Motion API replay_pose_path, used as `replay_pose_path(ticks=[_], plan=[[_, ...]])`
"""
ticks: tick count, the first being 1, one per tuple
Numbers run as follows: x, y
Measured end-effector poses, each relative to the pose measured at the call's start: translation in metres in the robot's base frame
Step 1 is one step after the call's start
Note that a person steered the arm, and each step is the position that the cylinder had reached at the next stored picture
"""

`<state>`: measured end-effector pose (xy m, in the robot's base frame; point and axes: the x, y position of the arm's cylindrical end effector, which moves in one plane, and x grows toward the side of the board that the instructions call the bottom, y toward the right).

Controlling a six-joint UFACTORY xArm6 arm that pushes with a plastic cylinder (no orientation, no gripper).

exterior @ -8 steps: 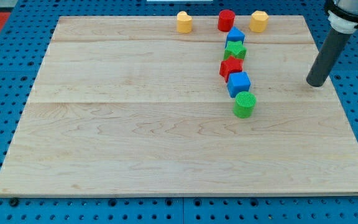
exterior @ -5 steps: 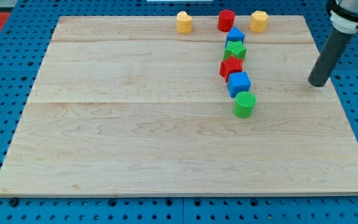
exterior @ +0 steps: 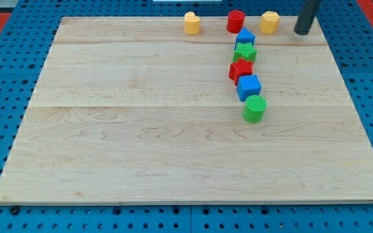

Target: Move the yellow hexagon towards the left top of the board

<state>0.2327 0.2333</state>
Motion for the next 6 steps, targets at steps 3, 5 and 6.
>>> replay_pose_path(ticks=[3,5,6], plan=[[-0.021,-0.174],[-0.04,-0.143],[-0.039,-0.214]])
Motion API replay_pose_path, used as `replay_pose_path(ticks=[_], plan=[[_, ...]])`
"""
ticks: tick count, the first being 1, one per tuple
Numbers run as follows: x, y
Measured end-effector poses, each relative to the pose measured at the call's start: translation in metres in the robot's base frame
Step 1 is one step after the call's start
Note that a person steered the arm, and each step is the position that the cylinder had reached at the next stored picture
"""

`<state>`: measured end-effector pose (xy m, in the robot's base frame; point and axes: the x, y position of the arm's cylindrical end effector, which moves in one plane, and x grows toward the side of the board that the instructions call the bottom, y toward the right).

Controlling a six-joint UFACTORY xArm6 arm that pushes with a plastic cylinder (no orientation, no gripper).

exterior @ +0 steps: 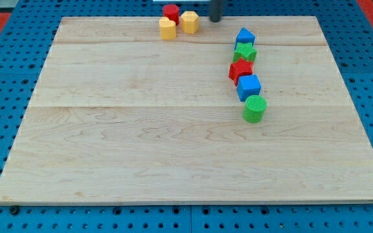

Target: Move the yellow hexagon towards the left top of the board

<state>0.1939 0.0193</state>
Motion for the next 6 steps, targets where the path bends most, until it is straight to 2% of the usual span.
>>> replay_pose_path(ticks=[1,2,3,4,5,6], plan=[[-0.001,-0.076],[0.023,-0.091],[0.022,-0.063],[0.054,-0.044],[0.074,-0.112],[0.064,-0.208]])
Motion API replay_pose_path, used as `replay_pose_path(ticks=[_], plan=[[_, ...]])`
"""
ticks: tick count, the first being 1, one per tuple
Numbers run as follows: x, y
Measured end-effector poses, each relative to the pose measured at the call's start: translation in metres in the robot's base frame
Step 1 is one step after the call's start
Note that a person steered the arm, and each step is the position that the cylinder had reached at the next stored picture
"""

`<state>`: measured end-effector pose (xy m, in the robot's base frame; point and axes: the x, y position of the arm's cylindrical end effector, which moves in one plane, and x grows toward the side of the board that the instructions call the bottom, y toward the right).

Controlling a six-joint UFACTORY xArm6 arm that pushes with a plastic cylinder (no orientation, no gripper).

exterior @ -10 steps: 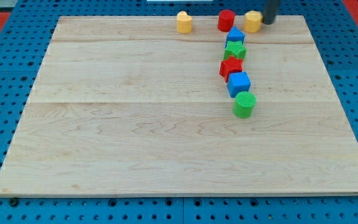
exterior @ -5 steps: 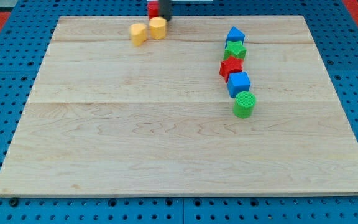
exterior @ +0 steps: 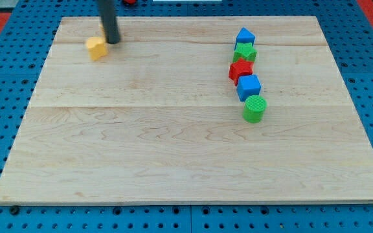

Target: Move the yellow hexagon towards the left top of the board

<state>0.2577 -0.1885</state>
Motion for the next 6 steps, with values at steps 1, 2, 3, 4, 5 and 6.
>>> replay_pose_path(ticks=[1,2,3,4,5,6], plan=[[-0.019,-0.006],[-0.011,0.01],[-0.057,0.043],[-0.066,0.057],[-0.06,-0.032],[-0.051,-0.041]])
